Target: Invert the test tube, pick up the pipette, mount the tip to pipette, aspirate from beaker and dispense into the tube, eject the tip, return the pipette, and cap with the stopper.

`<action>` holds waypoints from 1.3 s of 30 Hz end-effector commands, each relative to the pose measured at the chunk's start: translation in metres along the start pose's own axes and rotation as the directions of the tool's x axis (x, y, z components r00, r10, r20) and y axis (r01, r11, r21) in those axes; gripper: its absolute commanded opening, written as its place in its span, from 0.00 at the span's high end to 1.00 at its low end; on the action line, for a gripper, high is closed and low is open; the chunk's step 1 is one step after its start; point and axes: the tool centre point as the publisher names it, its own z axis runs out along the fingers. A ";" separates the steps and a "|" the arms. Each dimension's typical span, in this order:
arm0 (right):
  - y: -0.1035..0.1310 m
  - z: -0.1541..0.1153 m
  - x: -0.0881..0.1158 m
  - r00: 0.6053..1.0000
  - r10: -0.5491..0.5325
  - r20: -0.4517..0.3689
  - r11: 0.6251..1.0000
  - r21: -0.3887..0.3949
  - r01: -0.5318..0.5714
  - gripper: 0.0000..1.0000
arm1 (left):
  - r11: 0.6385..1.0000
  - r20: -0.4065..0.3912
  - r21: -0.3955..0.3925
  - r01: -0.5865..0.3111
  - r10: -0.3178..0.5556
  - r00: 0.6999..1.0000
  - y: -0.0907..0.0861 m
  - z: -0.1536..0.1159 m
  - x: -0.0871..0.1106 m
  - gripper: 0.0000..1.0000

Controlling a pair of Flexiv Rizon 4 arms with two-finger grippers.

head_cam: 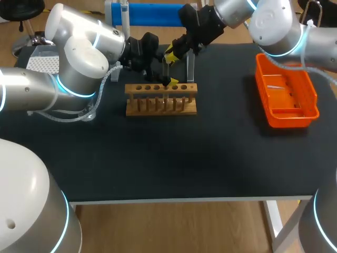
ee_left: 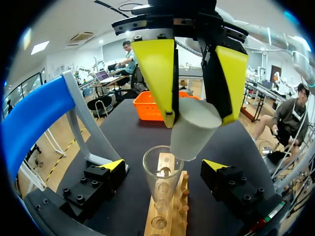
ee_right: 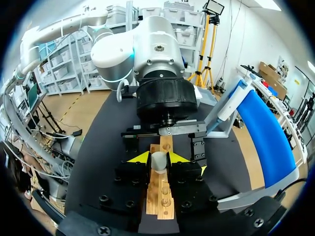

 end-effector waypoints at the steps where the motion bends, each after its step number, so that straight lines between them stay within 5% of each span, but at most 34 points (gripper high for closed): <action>1: -0.002 0.002 -0.001 1.000 -0.001 -0.001 1.000 0.000 0.001 1.00 | 1.000 -0.001 -0.001 0.001 -0.001 1.000 0.000 0.000 0.000 0.00; 39: 0.011 0.001 -0.008 1.000 -0.012 0.013 1.000 -0.012 0.012 1.00 | 1.000 -0.001 -0.001 0.001 -0.001 1.000 0.000 0.000 0.000 0.00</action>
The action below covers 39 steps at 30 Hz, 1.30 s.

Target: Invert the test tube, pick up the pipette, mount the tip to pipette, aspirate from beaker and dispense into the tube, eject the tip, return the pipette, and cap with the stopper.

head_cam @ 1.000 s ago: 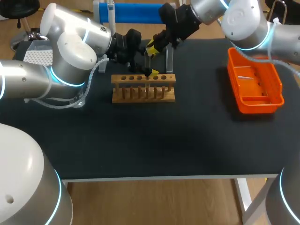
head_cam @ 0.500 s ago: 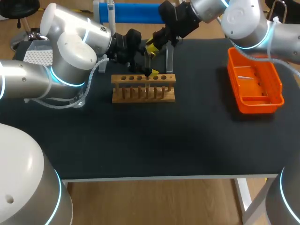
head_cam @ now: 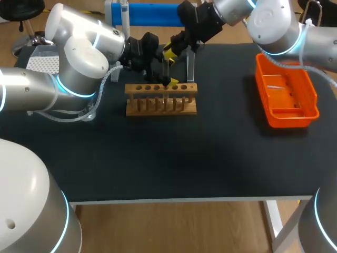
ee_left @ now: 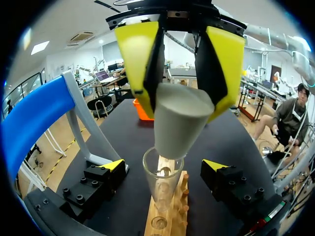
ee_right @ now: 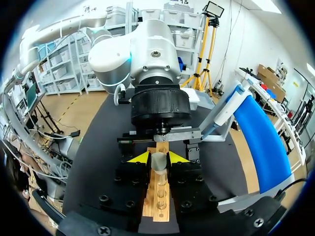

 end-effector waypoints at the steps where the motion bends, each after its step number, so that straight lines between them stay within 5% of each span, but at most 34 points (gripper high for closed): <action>1: 0.000 0.003 -0.001 1.000 0.001 -0.003 1.000 0.004 -0.001 1.00 | 1.000 -0.001 -0.001 0.001 -0.001 1.000 0.000 0.000 0.000 0.00; 39: 0.000 0.005 -0.004 1.000 0.005 -0.004 1.000 -0.002 -0.005 1.00 | 1.000 -0.001 -0.001 0.001 -0.001 1.000 0.000 0.000 0.000 0.00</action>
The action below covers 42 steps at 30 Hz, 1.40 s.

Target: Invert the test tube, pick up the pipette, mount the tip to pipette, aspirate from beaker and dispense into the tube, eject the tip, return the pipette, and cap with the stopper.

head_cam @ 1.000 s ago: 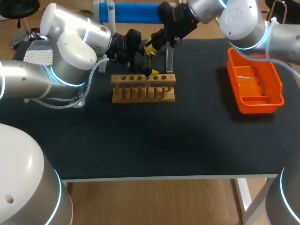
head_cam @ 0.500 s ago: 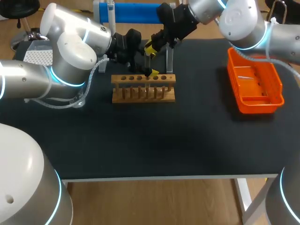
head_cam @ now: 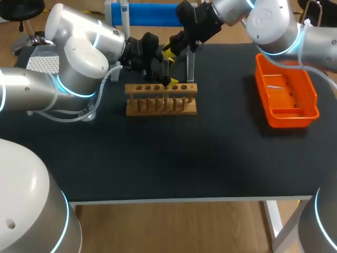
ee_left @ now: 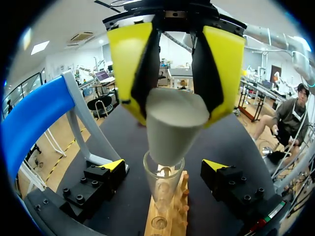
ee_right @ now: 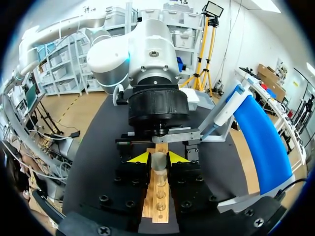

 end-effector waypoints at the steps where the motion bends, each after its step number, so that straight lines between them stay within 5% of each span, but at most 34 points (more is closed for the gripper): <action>1: -0.002 0.003 -0.002 1.000 0.001 -0.005 1.000 0.002 -0.001 1.00 | 1.000 -0.001 -0.001 0.001 -0.001 1.000 0.000 0.000 0.000 0.00; 42: -0.021 0.008 0.007 0.999 0.030 -0.016 0.999 0.012 -0.030 1.00 | 1.000 -0.001 -0.001 0.001 -0.001 1.000 0.000 0.000 0.000 0.00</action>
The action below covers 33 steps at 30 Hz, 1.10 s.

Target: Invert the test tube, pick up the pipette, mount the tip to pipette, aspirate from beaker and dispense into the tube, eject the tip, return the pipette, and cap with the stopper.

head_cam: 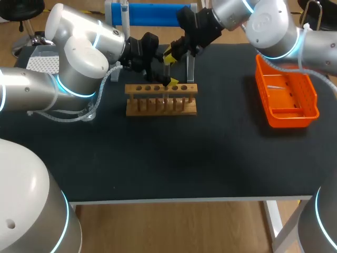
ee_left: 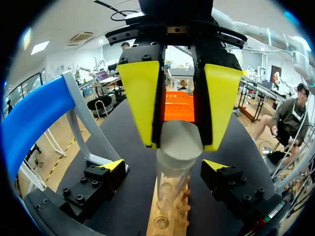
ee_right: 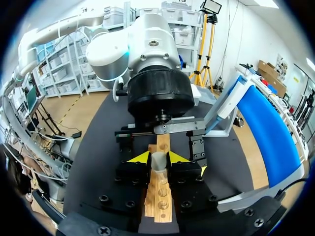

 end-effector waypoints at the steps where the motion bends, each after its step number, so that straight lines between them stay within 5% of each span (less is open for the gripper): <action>1: -0.006 0.000 0.004 1.000 0.004 -0.001 1.000 0.002 -0.004 1.00 | 1.000 -0.001 -0.001 0.001 -0.001 1.000 0.000 0.000 0.000 0.00; 3: -0.008 0.000 0.004 1.000 0.006 -0.002 1.000 0.004 -0.006 1.00 | 1.000 -0.001 -0.001 0.001 -0.001 1.000 0.000 0.000 0.000 0.00; 4: -0.009 0.000 0.004 1.000 0.008 -0.002 1.000 0.004 -0.008 0.89 | 1.000 -0.001 -0.001 0.001 -0.001 1.000 0.000 0.000 0.000 0.00; 6: -0.009 0.001 0.005 1.000 0.010 -0.003 1.000 0.003 -0.010 0.56 | 1.000 -0.001 -0.001 0.001 -0.001 1.000 0.000 0.000 0.000 0.00; 7: -0.010 0.001 0.005 1.000 0.011 -0.002 1.000 0.001 -0.011 0.19 | 1.000 -0.001 -0.001 0.001 -0.001 1.000 0.000 0.000 0.000 0.00; 9: -0.010 0.000 0.004 1.000 0.016 0.001 1.000 -0.006 -0.016 0.00 | 1.000 -0.001 -0.001 0.001 -0.001 1.000 0.000 0.000 0.000 0.00; 22: -0.011 -0.014 0.002 1.000 -0.010 0.025 0.990 -0.143 0.013 0.02 | 1.000 -0.001 -0.001 0.001 -0.001 1.000 0.000 0.000 0.000 0.00; 24: -0.011 -0.015 0.003 1.000 -0.007 0.022 0.984 -0.178 0.011 0.41 | 1.000 -0.001 -0.001 0.001 -0.001 1.000 0.000 0.000 0.000 0.00; 25: -0.010 -0.016 0.003 1.000 -0.013 0.026 0.982 -0.189 0.018 0.51 | 1.000 -0.001 -0.001 0.001 -0.001 1.000 0.000 0.000 0.000 0.00; 30: -0.006 -0.018 0.004 0.999 -0.040 0.034 0.967 -0.250 0.048 0.61 | 1.000 -0.001 -0.001 0.001 -0.001 1.000 0.000 0.000 0.000 0.00; 33: 0.000 -0.020 0.004 0.998 -0.055 0.035 0.956 -0.287 0.063 1.00 | 1.000 -0.001 -0.001 0.001 -0.001 1.000 0.000 0.000 0.000 0.00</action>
